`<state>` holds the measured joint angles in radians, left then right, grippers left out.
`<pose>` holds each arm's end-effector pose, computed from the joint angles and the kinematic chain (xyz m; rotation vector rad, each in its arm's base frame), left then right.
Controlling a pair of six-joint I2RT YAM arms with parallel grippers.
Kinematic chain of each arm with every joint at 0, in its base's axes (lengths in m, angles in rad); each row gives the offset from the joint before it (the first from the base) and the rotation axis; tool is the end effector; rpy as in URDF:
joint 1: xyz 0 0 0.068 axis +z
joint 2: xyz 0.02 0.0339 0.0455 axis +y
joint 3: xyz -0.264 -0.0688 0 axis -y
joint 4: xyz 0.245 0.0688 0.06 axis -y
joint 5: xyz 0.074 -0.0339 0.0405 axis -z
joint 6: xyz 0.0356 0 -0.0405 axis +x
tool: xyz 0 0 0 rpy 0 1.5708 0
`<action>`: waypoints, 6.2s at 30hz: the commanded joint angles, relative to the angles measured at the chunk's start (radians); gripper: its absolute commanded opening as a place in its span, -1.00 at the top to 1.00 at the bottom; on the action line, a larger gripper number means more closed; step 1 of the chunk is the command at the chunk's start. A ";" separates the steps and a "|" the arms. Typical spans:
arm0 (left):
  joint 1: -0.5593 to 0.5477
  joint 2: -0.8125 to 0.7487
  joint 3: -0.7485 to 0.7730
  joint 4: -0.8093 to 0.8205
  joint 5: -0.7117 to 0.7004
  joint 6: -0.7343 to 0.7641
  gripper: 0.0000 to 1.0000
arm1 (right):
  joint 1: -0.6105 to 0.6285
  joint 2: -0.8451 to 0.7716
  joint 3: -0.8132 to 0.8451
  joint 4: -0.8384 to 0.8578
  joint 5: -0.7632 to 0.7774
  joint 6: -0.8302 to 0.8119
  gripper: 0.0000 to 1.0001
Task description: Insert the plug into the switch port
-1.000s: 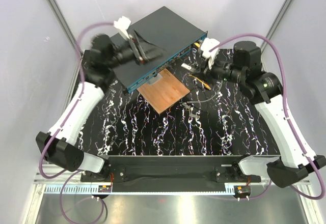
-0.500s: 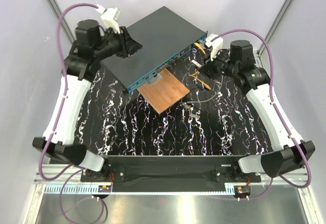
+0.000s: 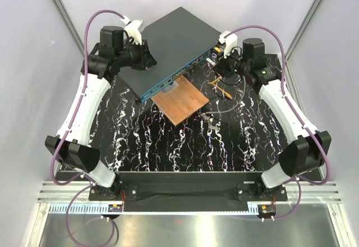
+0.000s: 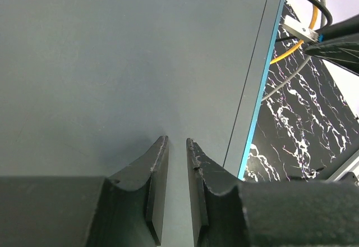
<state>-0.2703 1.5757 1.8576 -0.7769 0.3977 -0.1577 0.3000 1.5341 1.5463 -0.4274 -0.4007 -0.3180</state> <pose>0.3181 -0.1025 0.4525 0.3662 2.0598 -0.6722 0.3324 0.1174 0.3972 -0.8407 1.7829 0.3853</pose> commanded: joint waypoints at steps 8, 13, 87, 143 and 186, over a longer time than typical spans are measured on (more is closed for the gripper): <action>0.002 0.004 0.040 0.039 -0.014 -0.002 0.52 | -0.001 0.027 0.064 0.087 0.026 0.066 1.00; 0.003 0.018 0.040 0.042 -0.011 -0.020 0.54 | 0.005 0.027 0.072 0.099 0.008 0.076 1.00; 0.003 0.012 0.038 0.067 0.021 -0.043 0.54 | 0.045 0.101 0.186 0.079 0.005 0.028 1.00; 0.003 0.015 0.048 0.071 0.035 -0.052 0.53 | 0.011 0.115 0.238 -0.177 0.017 -0.044 0.01; 0.003 0.010 0.035 0.071 0.043 -0.059 0.53 | 0.056 0.354 0.572 -0.246 -0.004 0.045 0.34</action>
<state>-0.2703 1.6001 1.8641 -0.7532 0.4152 -0.2108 0.3305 1.8797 2.0605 -0.7319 -0.4042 -0.2913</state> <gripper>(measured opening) 0.235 0.335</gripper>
